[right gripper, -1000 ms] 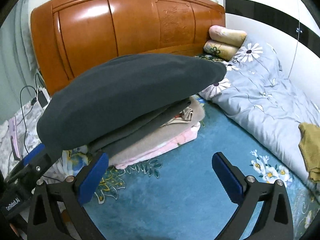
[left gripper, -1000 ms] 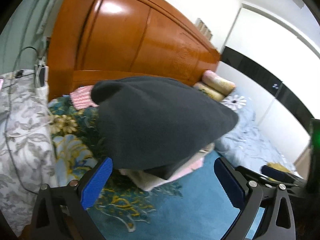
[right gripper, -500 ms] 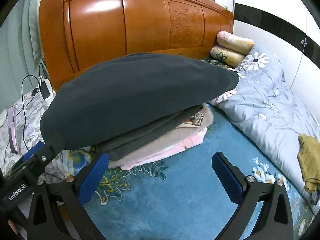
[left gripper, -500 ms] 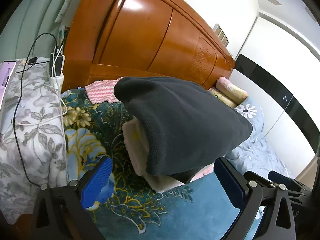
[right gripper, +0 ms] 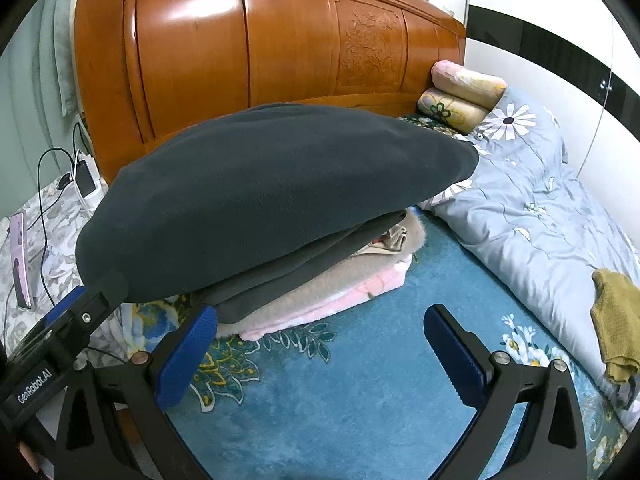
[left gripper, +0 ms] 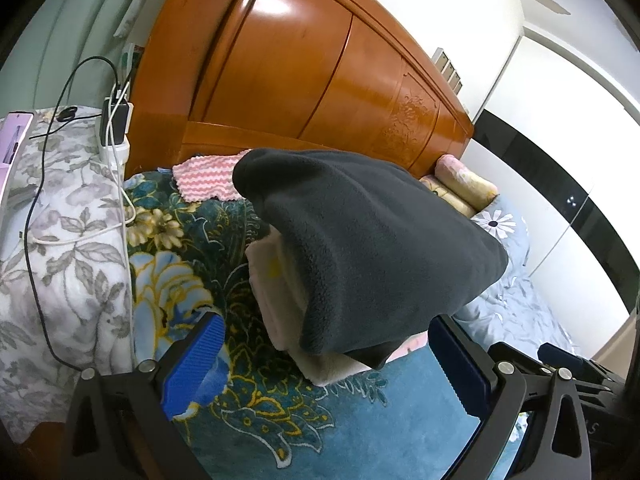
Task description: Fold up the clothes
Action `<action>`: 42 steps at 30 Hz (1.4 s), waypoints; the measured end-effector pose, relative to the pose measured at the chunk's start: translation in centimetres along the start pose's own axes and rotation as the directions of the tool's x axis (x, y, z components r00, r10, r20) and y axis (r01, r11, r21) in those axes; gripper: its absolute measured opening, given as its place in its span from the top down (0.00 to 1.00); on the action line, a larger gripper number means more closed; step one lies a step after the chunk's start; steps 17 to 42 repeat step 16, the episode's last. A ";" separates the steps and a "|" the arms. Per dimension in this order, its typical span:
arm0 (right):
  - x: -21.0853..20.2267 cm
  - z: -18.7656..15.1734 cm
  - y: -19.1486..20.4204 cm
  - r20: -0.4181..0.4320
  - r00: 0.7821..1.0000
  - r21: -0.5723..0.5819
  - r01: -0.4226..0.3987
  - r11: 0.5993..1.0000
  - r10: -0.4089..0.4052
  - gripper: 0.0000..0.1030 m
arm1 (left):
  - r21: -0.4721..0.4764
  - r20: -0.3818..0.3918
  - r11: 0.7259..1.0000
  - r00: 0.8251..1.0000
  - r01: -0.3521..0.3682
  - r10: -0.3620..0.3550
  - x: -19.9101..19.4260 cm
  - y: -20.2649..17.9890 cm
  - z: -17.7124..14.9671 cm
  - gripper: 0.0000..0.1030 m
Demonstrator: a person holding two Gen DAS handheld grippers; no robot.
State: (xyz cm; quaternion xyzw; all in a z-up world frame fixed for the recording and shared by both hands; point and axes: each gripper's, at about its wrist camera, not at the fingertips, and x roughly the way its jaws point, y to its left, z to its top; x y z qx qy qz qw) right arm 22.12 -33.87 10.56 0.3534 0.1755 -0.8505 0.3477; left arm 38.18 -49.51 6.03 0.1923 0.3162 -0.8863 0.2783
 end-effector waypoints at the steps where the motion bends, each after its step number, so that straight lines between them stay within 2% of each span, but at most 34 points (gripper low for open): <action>1: 0.0 0.0 0.0 -0.001 1.000 0.001 0.000 1.000 0.000 0.00 | -0.002 -0.001 1.000 1.000 0.003 -0.003 0.1 0.0 0.0 0.00; 42: 0.2 -0.4 -0.4 -0.011 1.000 0.022 0.000 1.000 0.001 0.00 | -0.018 -0.008 1.000 1.000 0.007 -0.007 0.5 0.0 -0.3 0.00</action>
